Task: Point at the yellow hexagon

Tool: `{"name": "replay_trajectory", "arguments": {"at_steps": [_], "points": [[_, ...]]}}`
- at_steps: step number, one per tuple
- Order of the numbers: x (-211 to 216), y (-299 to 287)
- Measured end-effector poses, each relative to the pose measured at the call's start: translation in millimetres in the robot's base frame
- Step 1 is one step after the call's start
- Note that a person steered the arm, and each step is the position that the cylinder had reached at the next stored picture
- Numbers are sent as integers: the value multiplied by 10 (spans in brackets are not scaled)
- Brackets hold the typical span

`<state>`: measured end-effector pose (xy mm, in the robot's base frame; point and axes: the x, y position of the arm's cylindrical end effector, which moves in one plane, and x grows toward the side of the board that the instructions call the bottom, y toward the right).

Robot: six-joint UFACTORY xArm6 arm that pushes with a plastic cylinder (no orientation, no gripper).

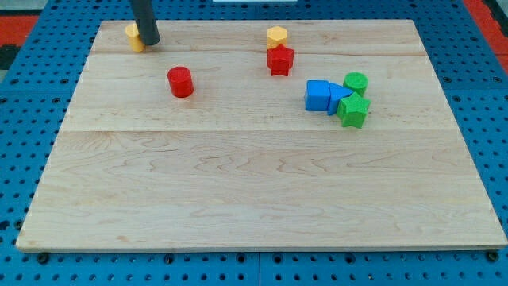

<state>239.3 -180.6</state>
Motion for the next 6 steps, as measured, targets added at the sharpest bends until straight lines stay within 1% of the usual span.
{"name": "replay_trajectory", "arguments": {"at_steps": [3,5,6], "points": [[-23,44],[-274,408],[-376,1011]]}}
